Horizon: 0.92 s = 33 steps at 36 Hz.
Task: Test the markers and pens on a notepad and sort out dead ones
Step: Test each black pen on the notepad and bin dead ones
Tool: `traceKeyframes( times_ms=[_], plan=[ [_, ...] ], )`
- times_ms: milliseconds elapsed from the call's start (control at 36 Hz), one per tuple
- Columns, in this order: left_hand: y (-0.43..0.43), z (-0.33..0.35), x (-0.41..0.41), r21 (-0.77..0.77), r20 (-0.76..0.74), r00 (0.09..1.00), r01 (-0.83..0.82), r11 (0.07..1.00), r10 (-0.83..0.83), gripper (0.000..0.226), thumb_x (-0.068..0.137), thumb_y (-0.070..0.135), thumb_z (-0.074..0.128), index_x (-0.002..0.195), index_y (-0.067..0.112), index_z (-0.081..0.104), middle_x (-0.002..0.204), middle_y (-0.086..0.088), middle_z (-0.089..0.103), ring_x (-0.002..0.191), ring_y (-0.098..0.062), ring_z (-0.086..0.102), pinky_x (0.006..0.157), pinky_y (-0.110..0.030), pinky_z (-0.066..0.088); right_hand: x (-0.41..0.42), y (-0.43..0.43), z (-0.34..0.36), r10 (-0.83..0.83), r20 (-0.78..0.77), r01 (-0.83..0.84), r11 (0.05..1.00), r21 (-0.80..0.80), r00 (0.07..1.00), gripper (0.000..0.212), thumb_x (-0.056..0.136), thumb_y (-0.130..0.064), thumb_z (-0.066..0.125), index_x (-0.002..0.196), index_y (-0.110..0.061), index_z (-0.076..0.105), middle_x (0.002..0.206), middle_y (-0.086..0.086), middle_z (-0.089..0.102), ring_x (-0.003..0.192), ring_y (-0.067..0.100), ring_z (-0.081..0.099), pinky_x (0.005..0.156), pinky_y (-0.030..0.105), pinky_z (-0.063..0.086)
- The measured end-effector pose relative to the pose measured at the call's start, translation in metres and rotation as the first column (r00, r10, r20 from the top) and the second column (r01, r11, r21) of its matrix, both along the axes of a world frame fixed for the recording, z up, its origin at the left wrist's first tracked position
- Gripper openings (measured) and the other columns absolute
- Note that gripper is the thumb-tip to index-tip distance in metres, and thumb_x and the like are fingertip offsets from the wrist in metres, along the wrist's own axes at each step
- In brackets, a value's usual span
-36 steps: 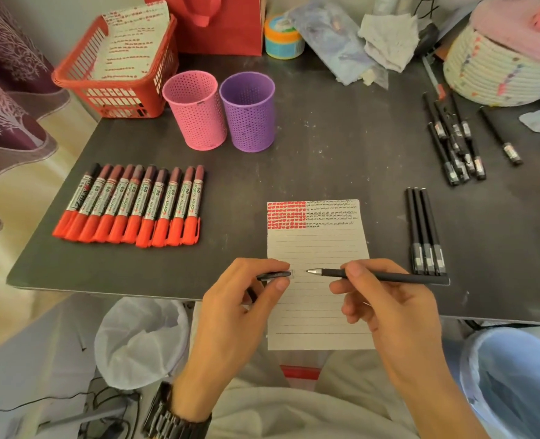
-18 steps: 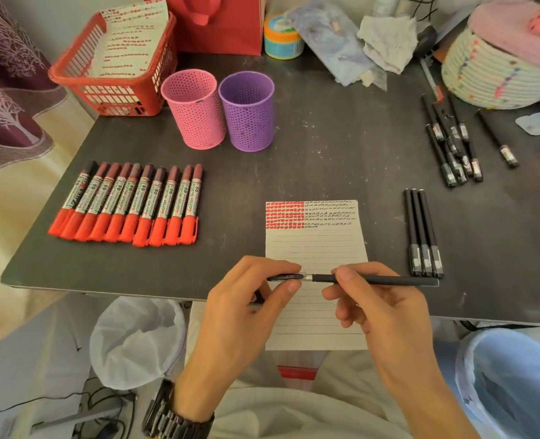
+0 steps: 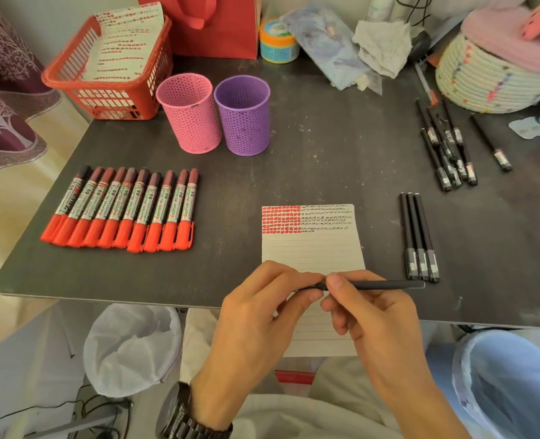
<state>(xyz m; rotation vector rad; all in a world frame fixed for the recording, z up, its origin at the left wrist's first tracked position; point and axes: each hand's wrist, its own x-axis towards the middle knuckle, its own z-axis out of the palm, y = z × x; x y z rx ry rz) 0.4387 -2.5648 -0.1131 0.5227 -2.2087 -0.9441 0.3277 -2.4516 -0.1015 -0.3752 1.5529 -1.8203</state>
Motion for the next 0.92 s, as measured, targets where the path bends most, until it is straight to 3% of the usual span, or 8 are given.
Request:
traceKeyframes(
  times_ms=[194,333,389,472,611,750,861,917],
  plan=[
    [0.001,-0.006,-0.009,-0.03,0.008,1.0,0.025,0.999,-0.025,0.018,0.096,0.033,0.066,0.113,0.033,0.071,0.102,0.017,0.064,0.081,-0.002,0.06,0.067,-0.019,0.051,0.002,0.0,-0.003,-0.096,0.057,0.097,0.995,-0.007,0.994,0.064,0.054,-0.066,0.089,0.088,-0.013,0.08,0.068,0.011,0.069,0.058,0.017,0.061,0.054,0.022,0.05],
    [-0.01,-0.003,-0.012,-0.048,0.157,0.988,0.022,0.999,-0.014,0.037,0.097,0.055,0.053,0.131,0.042,0.059,0.12,0.03,0.058,0.104,0.004,0.058,0.09,-0.01,0.044,-0.023,0.01,0.01,-0.12,-0.059,0.123,0.991,0.057,0.991,0.027,0.074,-0.041,0.077,0.094,-0.022,0.08,0.074,0.01,0.072,0.064,0.017,0.065,0.056,0.024,0.054],
    [-0.023,-0.003,-0.012,-0.045,0.194,0.98,-0.032,0.998,0.04,0.038,0.095,0.055,0.051,0.13,0.043,0.06,0.124,0.032,0.057,0.115,0.006,0.053,0.098,-0.007,0.037,-0.045,0.019,0.021,-0.106,-0.18,0.135,0.978,0.157,0.978,0.025,0.075,-0.044,0.068,0.093,-0.03,0.079,0.076,0.006,0.073,0.067,0.014,0.068,0.06,0.024,0.057],
    [-0.049,-0.003,-0.015,-0.118,0.239,0.965,-0.084,0.989,0.11,0.037,0.095,0.048,0.049,0.126,0.036,0.065,0.126,0.027,0.059,0.121,0.002,0.05,0.102,-0.019,0.041,-0.085,0.034,0.039,0.016,-0.336,0.104,0.936,0.336,0.942,0.015,0.086,-0.046,0.062,0.09,-0.04,0.075,0.083,-0.006,0.076,0.073,0.009,0.074,0.074,0.025,0.056],
    [-0.078,-0.015,-0.018,-0.203,0.323,0.935,-0.085,0.976,0.148,0.037,0.096,0.038,0.051,0.126,0.022,0.068,0.131,0.01,0.062,0.127,-0.016,0.054,0.103,-0.043,0.046,-0.145,0.059,0.049,0.231,-0.436,0.049,0.838,0.543,0.87,0.015,0.096,-0.024,0.064,0.088,-0.032,0.074,0.087,-0.007,0.077,0.082,0.007,0.075,0.068,0.014,0.057],
    [-0.08,-0.025,-0.016,-0.227,0.421,0.888,-0.093,0.969,0.184,0.043,0.094,0.043,0.047,0.128,0.025,0.067,0.138,0.009,0.059,0.131,-0.018,0.05,0.108,-0.041,0.042,-0.186,0.069,0.036,0.427,-0.428,0.03,0.679,0.733,0.797,0.009,0.094,-0.029,0.067,0.101,-0.034,0.063,0.085,-0.011,0.076,0.078,0.01,0.075,0.085,0.043,0.06],
    [-0.08,-0.024,-0.015,-0.222,0.429,0.886,-0.083,0.971,0.174,0.046,0.094,0.045,0.044,0.129,0.025,0.066,0.139,0.007,0.058,0.133,-0.019,0.049,0.109,-0.042,0.041,-0.194,0.061,0.03,0.574,-0.372,0.06,0.488,0.871,0.729,0.025,0.093,-0.043,0.066,0.105,-0.032,0.048,0.073,-0.019,0.074,0.066,0.0,0.07,0.08,0.039,0.057],
    [-0.08,-0.023,-0.015,-0.216,0.43,0.887,-0.08,0.973,0.169,0.046,0.094,0.044,0.044,0.129,0.024,0.067,0.139,0.007,0.059,0.133,-0.02,0.049,0.108,-0.044,0.042,-0.193,0.056,0.027,0.573,-0.374,0.085,0.466,0.881,0.729,0.029,0.093,-0.045,0.067,0.108,-0.033,0.045,0.07,-0.021,0.073,0.067,0.002,0.068,0.078,0.037,0.056]
  ],
)
